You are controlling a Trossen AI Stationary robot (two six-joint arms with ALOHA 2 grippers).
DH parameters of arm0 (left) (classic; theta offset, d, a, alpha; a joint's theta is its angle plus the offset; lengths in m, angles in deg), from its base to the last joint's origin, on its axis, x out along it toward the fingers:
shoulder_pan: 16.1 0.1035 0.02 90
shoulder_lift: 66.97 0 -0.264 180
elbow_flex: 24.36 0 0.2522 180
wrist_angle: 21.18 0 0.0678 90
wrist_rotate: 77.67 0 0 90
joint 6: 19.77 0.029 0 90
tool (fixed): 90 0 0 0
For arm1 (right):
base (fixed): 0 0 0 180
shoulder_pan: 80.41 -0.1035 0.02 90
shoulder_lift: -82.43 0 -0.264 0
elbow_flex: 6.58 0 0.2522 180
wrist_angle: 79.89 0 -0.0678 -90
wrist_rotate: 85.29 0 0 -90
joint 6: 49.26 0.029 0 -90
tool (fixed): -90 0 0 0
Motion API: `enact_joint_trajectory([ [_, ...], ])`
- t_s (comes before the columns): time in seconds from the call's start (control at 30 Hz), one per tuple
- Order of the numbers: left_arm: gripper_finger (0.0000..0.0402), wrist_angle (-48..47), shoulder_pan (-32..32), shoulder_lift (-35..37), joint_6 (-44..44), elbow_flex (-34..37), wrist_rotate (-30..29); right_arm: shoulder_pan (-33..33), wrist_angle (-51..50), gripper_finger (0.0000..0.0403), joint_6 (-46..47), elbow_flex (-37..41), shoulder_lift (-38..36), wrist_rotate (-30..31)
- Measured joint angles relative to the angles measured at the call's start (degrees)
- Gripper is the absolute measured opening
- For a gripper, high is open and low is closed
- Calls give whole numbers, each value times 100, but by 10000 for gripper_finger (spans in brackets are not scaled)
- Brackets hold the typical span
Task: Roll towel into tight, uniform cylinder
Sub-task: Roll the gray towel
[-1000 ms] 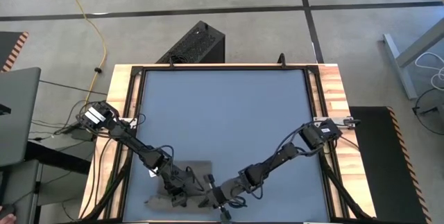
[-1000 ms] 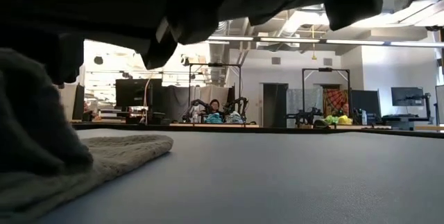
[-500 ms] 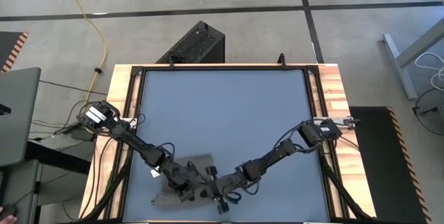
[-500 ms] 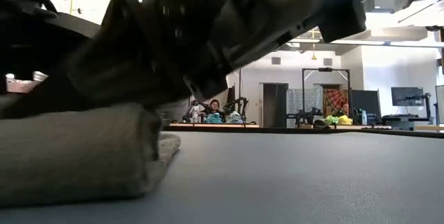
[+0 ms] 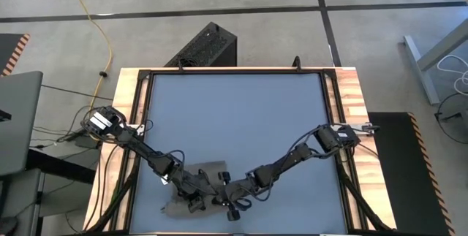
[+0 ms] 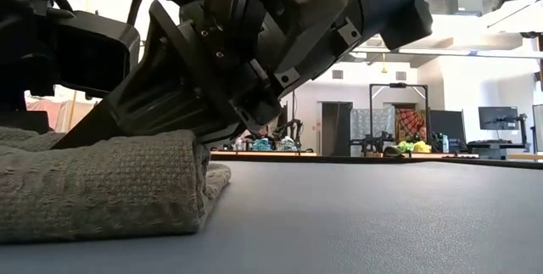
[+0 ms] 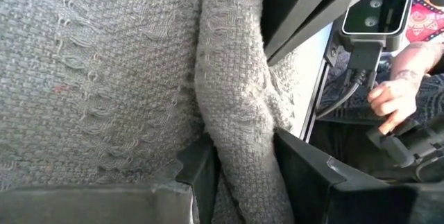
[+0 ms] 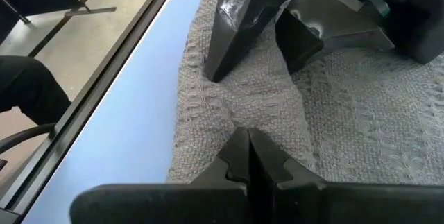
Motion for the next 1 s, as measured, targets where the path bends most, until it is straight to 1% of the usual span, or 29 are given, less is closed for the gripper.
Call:
enact_joint_trajectory([
  [0.17, 128, -263, 3, 33, 11, -9, 141, 18, -59, 18, 88, 7, 7, -4],
  [0.3, 128, -494, 7, 128, 76, -7, 138, 18, -49, 18, 204, 79, 4, -2],
  [0.4, 128, -981, 8, 393, 141, 0, 51, 23, -114, 18, 355, 79, 4, 3],
  [0.57, 128, -1799, -126, 1068, 177, 14, -368, 29, -158, 18, 415, 85, 4, 17],
  [0.73, 128, -2404, -317, 1597, 66, 15, -570, 29, -164, 18, 448, 87, 4, 19],
  [1.0, 128, -2978, -830, 2186, -99, 13, -1558, 29, -164, 18, 555, 92, 4, 15],
])
